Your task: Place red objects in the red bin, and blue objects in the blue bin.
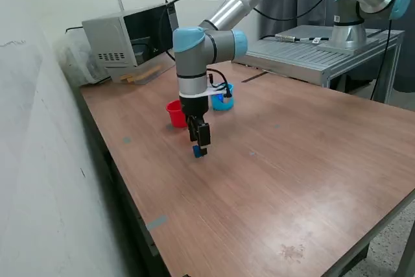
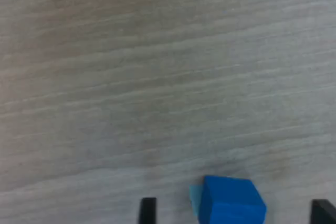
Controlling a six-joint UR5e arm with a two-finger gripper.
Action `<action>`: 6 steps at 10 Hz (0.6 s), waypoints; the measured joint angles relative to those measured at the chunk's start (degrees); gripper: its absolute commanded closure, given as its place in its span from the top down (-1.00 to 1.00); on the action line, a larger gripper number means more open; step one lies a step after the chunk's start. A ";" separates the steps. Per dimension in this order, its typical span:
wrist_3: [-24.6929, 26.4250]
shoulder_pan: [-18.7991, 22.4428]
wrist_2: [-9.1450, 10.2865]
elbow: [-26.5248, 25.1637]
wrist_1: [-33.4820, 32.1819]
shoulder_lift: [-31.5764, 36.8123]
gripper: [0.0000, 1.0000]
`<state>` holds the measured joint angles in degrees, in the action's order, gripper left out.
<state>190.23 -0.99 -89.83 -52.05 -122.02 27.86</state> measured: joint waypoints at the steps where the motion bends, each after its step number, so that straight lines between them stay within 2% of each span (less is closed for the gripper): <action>1: -0.20 0.06 -0.06 -0.16 -0.27 0.00 -1.00; 4: -0.71 0.16 -0.24 -0.39 -0.91 0.01 -1.00; 6: -1.07 0.18 -1.19 -0.42 -1.06 0.01 -1.00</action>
<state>189.16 -0.81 -91.02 -52.48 -123.08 27.86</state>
